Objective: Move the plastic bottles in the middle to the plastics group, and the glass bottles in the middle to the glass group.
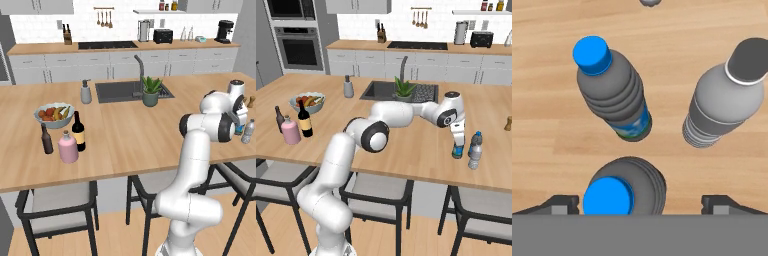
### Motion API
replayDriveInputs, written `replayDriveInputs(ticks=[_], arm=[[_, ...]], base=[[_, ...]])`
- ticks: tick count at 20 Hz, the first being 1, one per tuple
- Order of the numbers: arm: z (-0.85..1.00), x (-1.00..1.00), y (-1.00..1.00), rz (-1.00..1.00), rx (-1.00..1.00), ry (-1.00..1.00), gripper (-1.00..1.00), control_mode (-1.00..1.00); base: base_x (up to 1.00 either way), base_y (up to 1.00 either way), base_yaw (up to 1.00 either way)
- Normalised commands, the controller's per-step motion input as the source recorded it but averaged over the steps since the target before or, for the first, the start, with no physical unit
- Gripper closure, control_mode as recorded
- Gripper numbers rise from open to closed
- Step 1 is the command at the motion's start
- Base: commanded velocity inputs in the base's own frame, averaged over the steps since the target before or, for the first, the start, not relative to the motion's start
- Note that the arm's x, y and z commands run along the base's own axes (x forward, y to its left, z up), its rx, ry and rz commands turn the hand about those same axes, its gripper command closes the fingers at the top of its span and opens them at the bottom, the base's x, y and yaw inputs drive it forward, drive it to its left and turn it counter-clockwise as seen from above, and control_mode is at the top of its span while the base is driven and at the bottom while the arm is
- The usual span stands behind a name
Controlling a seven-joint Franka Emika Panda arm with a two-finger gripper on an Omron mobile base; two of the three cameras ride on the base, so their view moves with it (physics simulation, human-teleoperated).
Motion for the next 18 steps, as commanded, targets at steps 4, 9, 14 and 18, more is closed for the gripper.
replayDriveInputs(ticks=[4,9,14,18], arm=[[0.08,-0.04,0.04,0.0,-0.01,-0.01,-1.0,-1.0],[0.54,-0.37,0.24,0.0,-0.11,0.0,-1.0,-1.0],[0.2,-0.79,0.27,-0.01,-0.09,-0.01,-1.0,-1.0],[0.0,-0.74,0.58,0.02,0.0,-0.14,-1.0,-1.0]], base=[[0.0,0.0,0.0],[0.0,0.0,0.0],[0.0,0.0,0.0],[0.0,0.0,0.0]])
